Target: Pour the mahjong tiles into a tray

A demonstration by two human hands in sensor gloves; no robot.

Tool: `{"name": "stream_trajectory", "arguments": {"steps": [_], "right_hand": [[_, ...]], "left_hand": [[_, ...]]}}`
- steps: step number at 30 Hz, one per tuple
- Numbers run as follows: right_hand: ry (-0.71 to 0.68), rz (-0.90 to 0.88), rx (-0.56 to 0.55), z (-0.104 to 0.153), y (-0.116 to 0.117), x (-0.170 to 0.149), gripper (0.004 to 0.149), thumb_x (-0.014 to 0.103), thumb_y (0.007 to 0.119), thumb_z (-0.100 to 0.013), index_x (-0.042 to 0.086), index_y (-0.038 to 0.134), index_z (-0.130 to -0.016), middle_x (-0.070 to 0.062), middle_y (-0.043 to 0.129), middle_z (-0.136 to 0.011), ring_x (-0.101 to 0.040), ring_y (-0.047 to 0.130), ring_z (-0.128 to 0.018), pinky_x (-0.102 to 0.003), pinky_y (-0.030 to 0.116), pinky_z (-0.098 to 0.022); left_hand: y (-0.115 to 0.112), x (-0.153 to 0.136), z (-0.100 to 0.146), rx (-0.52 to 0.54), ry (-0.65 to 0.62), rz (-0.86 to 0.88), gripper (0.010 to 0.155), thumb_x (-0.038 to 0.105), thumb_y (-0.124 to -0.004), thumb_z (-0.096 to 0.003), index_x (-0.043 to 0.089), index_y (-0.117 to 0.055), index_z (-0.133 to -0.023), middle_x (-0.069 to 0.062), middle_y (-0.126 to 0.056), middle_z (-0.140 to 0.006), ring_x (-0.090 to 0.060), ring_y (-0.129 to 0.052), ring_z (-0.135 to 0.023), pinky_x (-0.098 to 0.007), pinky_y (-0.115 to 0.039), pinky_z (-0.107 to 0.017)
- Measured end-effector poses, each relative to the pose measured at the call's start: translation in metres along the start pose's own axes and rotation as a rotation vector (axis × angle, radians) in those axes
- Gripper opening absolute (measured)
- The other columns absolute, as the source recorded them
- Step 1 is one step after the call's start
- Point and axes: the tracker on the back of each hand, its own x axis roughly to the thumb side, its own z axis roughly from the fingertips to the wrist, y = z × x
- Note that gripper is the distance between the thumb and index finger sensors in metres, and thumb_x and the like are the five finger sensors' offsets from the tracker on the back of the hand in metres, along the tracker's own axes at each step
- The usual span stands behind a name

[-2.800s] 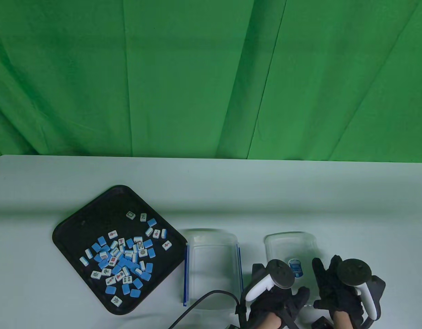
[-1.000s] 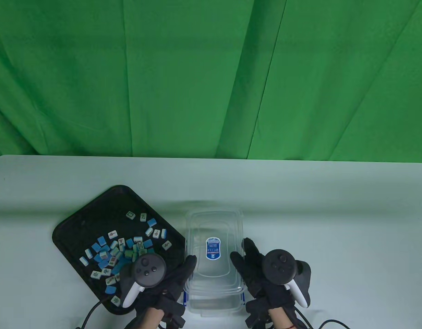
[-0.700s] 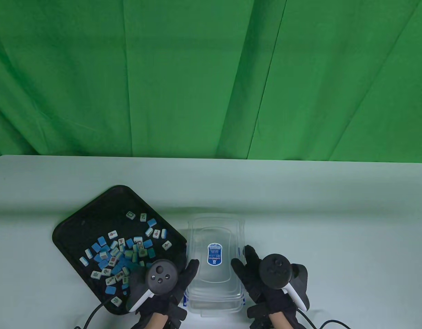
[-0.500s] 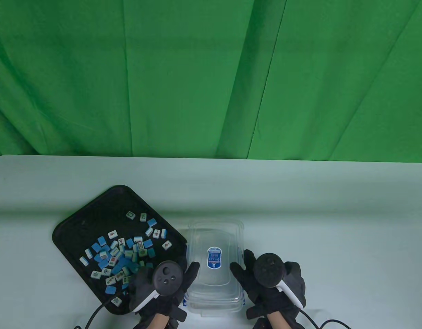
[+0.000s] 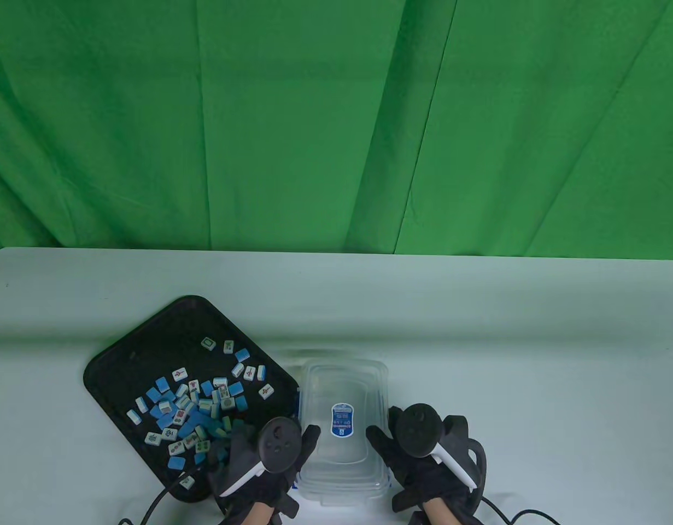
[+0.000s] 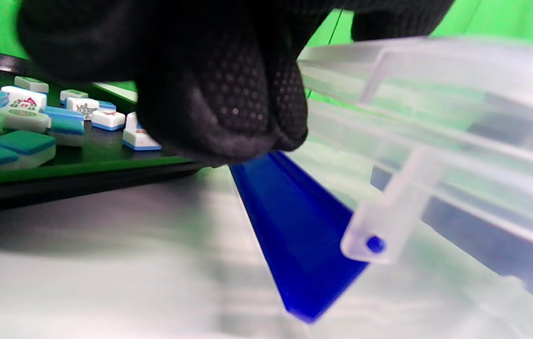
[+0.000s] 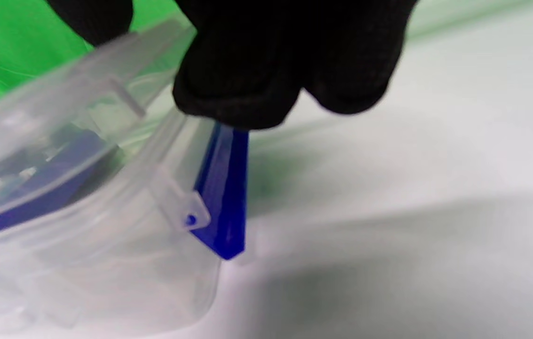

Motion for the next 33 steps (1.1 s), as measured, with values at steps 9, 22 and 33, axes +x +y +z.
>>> {"name": "stream_trajectory", "arguments": {"steps": [9, 22, 33], "right_hand": [[0.017, -0.004, 0.055, -0.0058, 0.0059, -0.0035, 0.073, 0.06, 0.059, -0.068, 0.005, 0.054, -0.117, -0.002, 0.092, -0.07, -0.011, 0.095, -0.044, -0.038, 0.086, -0.047], [0.022, 0.007, 0.079, -0.0053, 0.0069, -0.0019, 0.073, 0.059, 0.059, -0.068, 0.004, 0.054, -0.116, -0.002, 0.092, -0.071, -0.011, 0.095, -0.044, -0.039, 0.086, -0.047], [0.028, 0.012, 0.078, -0.0055, 0.0076, -0.0011, 0.071, 0.058, 0.057, -0.069, 0.005, 0.053, -0.117, -0.003, 0.092, -0.072, -0.012, 0.095, -0.046, -0.039, 0.085, -0.048]], "left_hand": [[-0.0026, 0.0002, -0.0014, -0.024, 0.008, -0.002, 0.068, 0.052, -0.059, -0.0647, -0.004, -0.085, -0.092, -0.009, -0.106, -0.049, -0.018, -0.105, -0.025, -0.036, -0.087, -0.02], [-0.0052, 0.0007, -0.0019, -0.058, 0.029, -0.009, 0.068, 0.051, -0.059, -0.0649, -0.005, -0.086, -0.091, -0.009, -0.106, -0.049, -0.019, -0.105, -0.026, -0.037, -0.087, -0.02], [-0.0056, 0.0013, -0.0015, -0.06, 0.034, 0.002, 0.068, 0.051, -0.058, -0.0651, -0.004, -0.084, -0.093, -0.01, -0.105, -0.052, -0.02, -0.106, -0.028, -0.038, -0.087, -0.022]]}}
